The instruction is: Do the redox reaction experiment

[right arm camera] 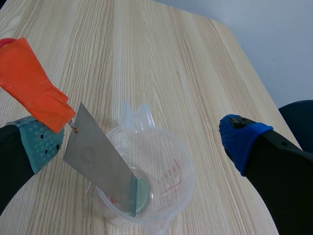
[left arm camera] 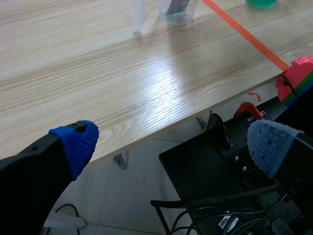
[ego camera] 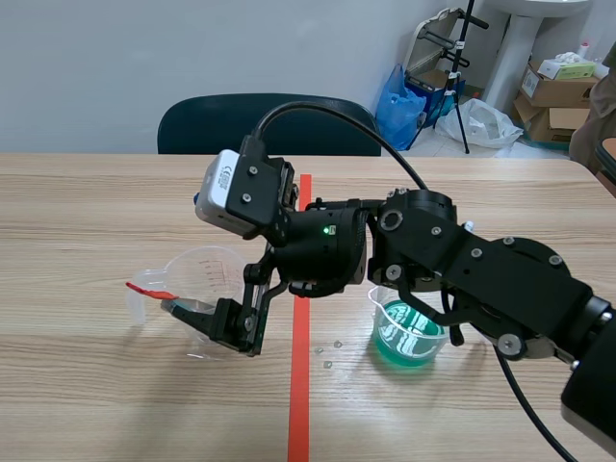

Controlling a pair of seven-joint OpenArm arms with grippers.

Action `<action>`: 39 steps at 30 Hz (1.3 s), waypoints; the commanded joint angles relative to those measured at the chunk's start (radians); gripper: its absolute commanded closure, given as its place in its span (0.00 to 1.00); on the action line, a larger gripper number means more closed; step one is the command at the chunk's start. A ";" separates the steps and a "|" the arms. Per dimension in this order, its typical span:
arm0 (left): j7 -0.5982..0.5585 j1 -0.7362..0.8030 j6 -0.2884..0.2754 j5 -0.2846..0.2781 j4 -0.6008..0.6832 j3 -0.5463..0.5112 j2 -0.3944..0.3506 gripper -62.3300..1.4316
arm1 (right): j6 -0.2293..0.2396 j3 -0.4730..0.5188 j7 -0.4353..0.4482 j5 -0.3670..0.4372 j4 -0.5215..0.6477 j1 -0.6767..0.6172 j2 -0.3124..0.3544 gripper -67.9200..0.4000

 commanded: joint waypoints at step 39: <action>0.001 -0.025 0.114 -0.016 0.129 -0.116 0.282 0.00 | -0.116 0.420 -0.202 0.171 0.612 -0.630 0.191 0.00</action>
